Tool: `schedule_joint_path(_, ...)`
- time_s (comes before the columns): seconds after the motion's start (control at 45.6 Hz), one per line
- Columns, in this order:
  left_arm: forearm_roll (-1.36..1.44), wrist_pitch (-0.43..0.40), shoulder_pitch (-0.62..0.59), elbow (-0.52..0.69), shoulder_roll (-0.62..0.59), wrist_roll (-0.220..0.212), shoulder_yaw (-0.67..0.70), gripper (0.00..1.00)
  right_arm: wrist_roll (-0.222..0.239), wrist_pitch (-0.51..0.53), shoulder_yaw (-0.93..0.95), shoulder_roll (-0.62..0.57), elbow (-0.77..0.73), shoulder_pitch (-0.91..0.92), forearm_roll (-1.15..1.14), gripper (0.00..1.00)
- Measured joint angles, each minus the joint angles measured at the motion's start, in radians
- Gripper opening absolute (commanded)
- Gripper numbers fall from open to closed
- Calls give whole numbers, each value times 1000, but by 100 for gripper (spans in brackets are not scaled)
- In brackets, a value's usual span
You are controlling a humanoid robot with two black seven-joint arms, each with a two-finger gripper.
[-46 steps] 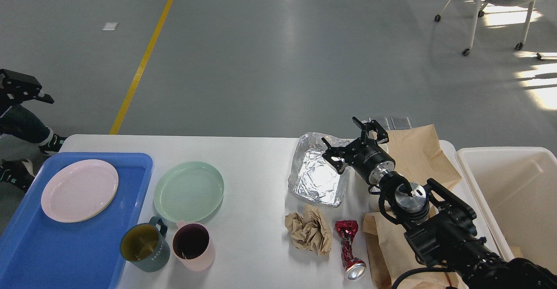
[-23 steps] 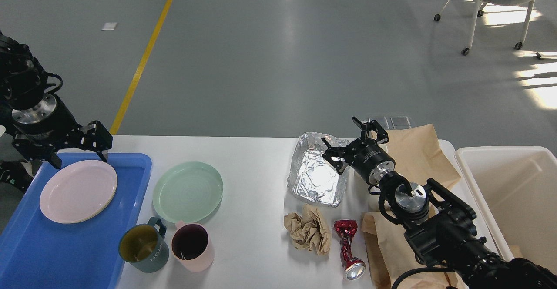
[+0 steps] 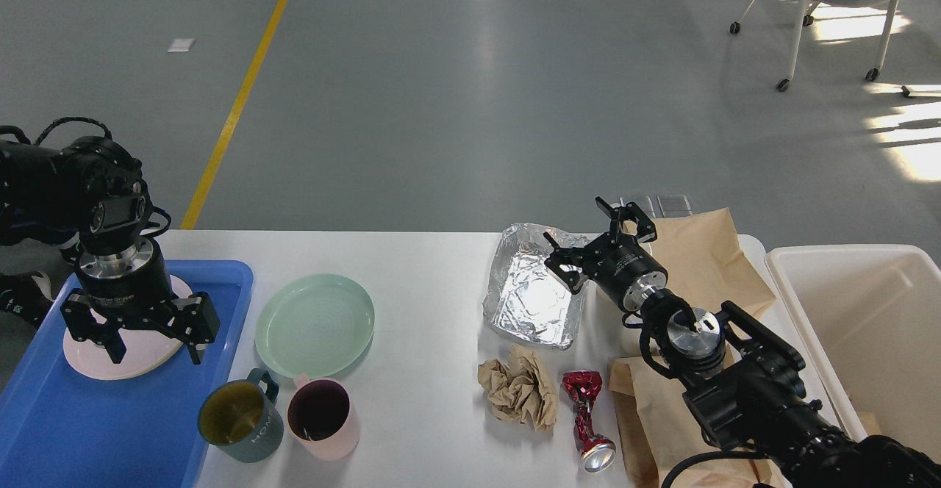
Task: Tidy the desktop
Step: 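Reach the left gripper down and grasp the olive-green mug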
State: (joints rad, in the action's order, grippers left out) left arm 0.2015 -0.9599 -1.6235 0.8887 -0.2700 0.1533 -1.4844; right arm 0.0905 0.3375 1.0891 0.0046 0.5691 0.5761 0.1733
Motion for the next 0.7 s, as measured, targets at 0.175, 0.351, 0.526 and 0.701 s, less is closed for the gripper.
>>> schedule_joint_path(0.175, -2, 0, 51, -12, 25, 1, 47, 97, 0, 0, 0, 0, 0, 0, 0, 100)
schedule_joint_path(0.351, -3, 0, 84, -16, 49, 3, 81, 97, 0, 0, 0, 0, 0, 0, 0, 100)
schedule_joint_path(0.526, -3, 0, 101, -18, 84, 4, 82, 96, 0, 0, 0, 0, 0, 0, 0, 100)
schedule_joint_path(0.701, -2, 0, 109, -18, 97, 2, 71, 96, 0, 0, 0, 0, 0, 0, 0, 100)
